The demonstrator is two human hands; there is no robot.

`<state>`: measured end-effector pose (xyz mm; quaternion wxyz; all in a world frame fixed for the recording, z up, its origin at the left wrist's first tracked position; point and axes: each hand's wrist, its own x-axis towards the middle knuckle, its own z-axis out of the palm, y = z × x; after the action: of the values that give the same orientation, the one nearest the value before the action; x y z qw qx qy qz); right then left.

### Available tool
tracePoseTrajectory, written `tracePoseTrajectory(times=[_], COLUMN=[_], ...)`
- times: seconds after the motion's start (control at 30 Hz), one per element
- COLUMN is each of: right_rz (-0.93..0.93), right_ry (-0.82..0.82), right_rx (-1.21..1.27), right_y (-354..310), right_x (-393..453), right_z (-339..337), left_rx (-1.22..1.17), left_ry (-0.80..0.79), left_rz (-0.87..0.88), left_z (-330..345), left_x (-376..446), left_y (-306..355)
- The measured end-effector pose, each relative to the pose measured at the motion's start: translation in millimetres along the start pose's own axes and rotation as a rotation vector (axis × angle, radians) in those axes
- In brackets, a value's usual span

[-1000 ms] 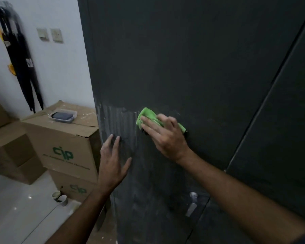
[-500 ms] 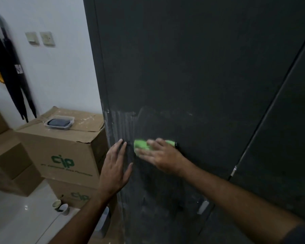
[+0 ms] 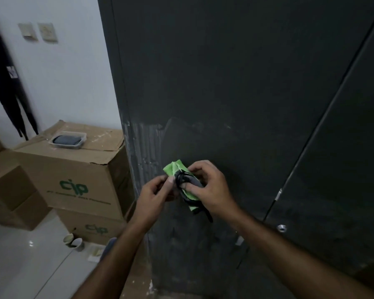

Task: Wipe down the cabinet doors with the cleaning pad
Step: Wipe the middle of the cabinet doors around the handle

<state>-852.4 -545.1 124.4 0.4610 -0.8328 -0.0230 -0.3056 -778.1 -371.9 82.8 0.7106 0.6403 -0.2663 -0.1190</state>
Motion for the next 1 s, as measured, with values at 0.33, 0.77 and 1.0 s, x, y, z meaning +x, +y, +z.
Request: tracePoseTrajectory(times=[0.33, 0.77, 1.0], right_rz=[0.592, 0.653, 0.582], right_ry=[0.135, -0.021, -0.02], right_rx=[0.674, 0.693, 0.746], right_y=[-5.4, -7.2, -10.6], right_x=[-15.2, -26.4, -24.7], right_z=[-34.0, -75.4, -77.7], left_rx=[-0.128, -0.378, -0.308], left_ry=[0.154, -0.145, -0.125], left_rz=[-0.208, -0.41, -0.356], left_z=[39.2, 42.9, 43.2], left_x=[5.7, 2.9, 2.0], left_y=[32.7, 42.8, 43.2])
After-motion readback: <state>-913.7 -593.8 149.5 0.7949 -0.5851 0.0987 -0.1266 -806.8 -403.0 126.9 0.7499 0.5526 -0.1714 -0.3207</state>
